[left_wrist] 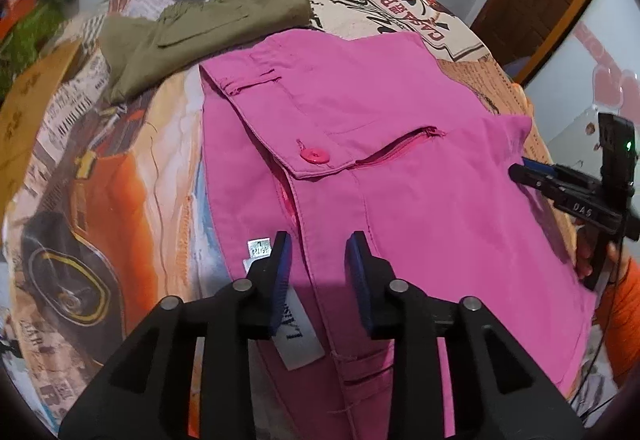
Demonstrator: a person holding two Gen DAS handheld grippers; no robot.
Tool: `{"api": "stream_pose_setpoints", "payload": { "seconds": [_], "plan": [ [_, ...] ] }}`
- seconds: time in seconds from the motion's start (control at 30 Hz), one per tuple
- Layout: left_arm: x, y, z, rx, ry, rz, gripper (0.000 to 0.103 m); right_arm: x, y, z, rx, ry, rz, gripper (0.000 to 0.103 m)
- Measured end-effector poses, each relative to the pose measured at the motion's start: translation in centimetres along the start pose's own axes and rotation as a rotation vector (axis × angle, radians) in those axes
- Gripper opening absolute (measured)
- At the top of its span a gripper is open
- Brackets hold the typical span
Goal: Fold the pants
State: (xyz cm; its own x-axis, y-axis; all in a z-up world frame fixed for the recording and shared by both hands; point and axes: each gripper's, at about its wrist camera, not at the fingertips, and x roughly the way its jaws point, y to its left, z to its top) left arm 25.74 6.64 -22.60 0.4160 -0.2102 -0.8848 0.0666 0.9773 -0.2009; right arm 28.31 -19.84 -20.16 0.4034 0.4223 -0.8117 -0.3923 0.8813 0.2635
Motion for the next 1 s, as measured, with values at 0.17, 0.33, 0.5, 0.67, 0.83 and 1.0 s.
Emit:
{"api": "stream_pose_setpoints", "payload": {
  "seconds": [0.17,0.33,0.5,0.67,0.83,1.0],
  "plan": [
    [0.3,0.4,0.6,-0.046,0.014,-0.101,0.024,0.4,0.5,0.1,-0.012,0.01,0.046,0.009],
    [0.1,-0.9,0.5,0.012,-0.016,0.006,0.004,0.0,1.2,-0.2,-0.037,-0.004,-0.001,0.007],
    [-0.3,-1.8,0.2,0.106,-0.066,0.157,0.004,-0.7,0.9,-0.8,-0.017,-0.003,-0.009,0.005],
    [-0.1,-0.6,0.4,0.066,-0.047,0.142,0.004,-1.1,1.1,-1.8,-0.019,0.031,0.003,0.005],
    [-0.5,-0.5,0.5,0.047,-0.034,0.129,0.006,-1.5,0.9,-1.6,0.017,0.049,-0.008,0.009],
    [-2.2,-0.3,0.7,0.04,-0.041,0.152,0.011,-3.2,0.9,-0.7,-0.008,0.017,-0.032,0.026]
  ]
}}
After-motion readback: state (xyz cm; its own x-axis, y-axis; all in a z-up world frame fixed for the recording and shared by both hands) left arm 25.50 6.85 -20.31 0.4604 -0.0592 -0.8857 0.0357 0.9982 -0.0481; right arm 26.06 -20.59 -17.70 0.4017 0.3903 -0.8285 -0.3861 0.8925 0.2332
